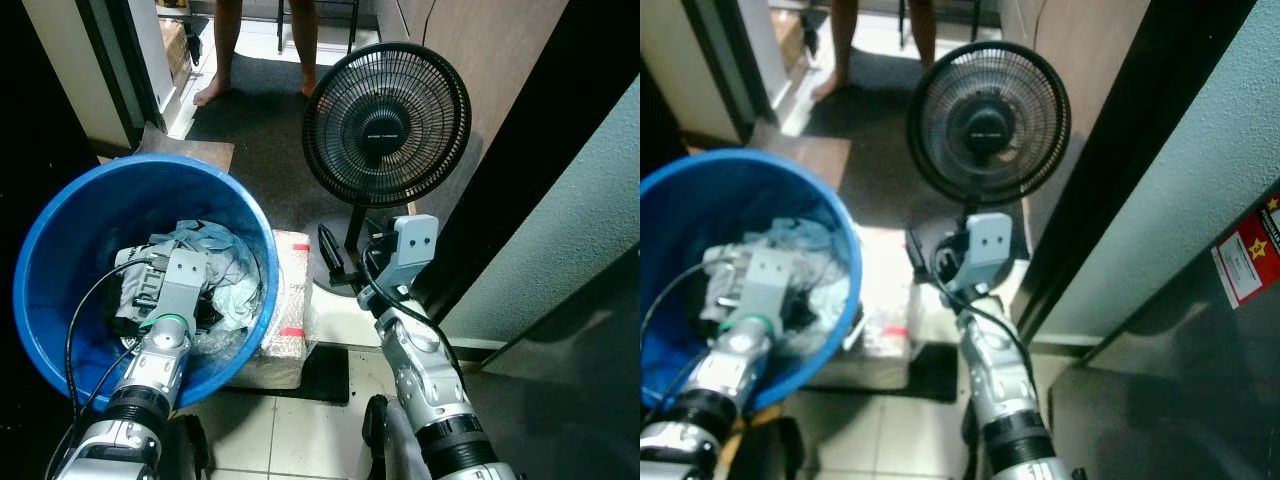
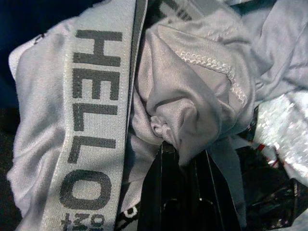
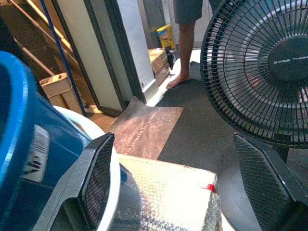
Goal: Clothes washing
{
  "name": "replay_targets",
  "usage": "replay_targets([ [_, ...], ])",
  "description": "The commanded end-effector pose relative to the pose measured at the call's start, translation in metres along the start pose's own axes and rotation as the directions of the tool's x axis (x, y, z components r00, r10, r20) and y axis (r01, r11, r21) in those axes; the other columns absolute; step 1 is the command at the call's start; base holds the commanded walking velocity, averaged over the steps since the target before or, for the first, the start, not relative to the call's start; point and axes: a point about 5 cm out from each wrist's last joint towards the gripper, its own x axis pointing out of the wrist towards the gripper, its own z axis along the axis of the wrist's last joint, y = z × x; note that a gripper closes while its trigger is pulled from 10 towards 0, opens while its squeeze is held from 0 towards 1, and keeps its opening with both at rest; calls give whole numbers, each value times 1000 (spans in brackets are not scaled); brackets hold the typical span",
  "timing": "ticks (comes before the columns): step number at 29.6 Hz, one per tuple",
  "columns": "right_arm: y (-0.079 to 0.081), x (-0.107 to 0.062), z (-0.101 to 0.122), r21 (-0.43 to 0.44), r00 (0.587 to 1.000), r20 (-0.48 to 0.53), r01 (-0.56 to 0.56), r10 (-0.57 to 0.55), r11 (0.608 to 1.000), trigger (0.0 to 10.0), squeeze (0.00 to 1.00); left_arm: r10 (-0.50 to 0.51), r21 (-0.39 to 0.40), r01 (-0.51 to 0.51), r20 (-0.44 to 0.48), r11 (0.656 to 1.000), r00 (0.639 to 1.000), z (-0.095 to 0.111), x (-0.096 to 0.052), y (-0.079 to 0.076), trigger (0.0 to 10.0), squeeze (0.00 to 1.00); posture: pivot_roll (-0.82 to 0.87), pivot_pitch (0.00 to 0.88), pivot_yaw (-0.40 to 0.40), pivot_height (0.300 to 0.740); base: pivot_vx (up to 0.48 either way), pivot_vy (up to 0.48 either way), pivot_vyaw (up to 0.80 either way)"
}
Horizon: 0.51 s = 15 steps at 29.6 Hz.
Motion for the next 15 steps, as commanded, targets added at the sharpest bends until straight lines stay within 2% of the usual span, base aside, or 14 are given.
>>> replay_targets([
  [1,1,0,-2,-1,1000,-6,0,0,1000,10000,0,-39,-26,38,-13,999,999,-4,-3,-8,0,0,87,190,-36,473,0,0,0],
  [2,1,0,-2,-1,1000,-6,0,0,1000,10000,0,-39,-26,38,-13,999,999,-4,-3,-8,0,0,87,190,-36,473,0,0,0],
  [3,1,0,-2,-1,1000,-5,0,0,1000,10000,0,-67,-82,68,13,994,998,6,-5,-13,0,0,88,190,-37,473,0,0,0],
  [6,1,0,-2,-1,1000,-5,0,0,1000,10000,0,-86,-121,89,31,989,996,12,-6,-16,0,0,88,190,-36,473,0,0,0],
  [7,1,0,-2,0,1000,-3,1,-1,1000,10000,0,-131,-196,151,112,969,985,34,-12,-23,1098,0,90,191,-35,473,0,0,0],
  [8,1,0,-2,0,1000,-2,1,-1,1000,10000,0,-178,-261,234,220,937,959,62,-22,-29,10000,0,92,192,-34,473,0,0,0],
  [10,1,0,-2,1,1000,-1,2,-2,1000,10000,0,-229,-305,348,365,886,902,97,-39,-34,10000,0,93,193,-32,473,0,0,0],
  [11,1,0,-2,1,1000,-1,2,-2,1000,10000,0,-229,-305,348,365,886,902,97,-39,-34,10000,0,93,193,-32,473,0,0,0],
  [13,2,0,-2,3,1000,0,2,-2,1000,10000,0,-250,-308,412,449,858,858,118,-52,-33,10000,0,96,192,-31,473,0,0,0],
  [15,2,0,-2,3,1000,0,2,-2,1000,10000,0,-250,-308,412,449,858,858,118,-52,-33,10000,0,96,192,-31,473,0,0,0],
])
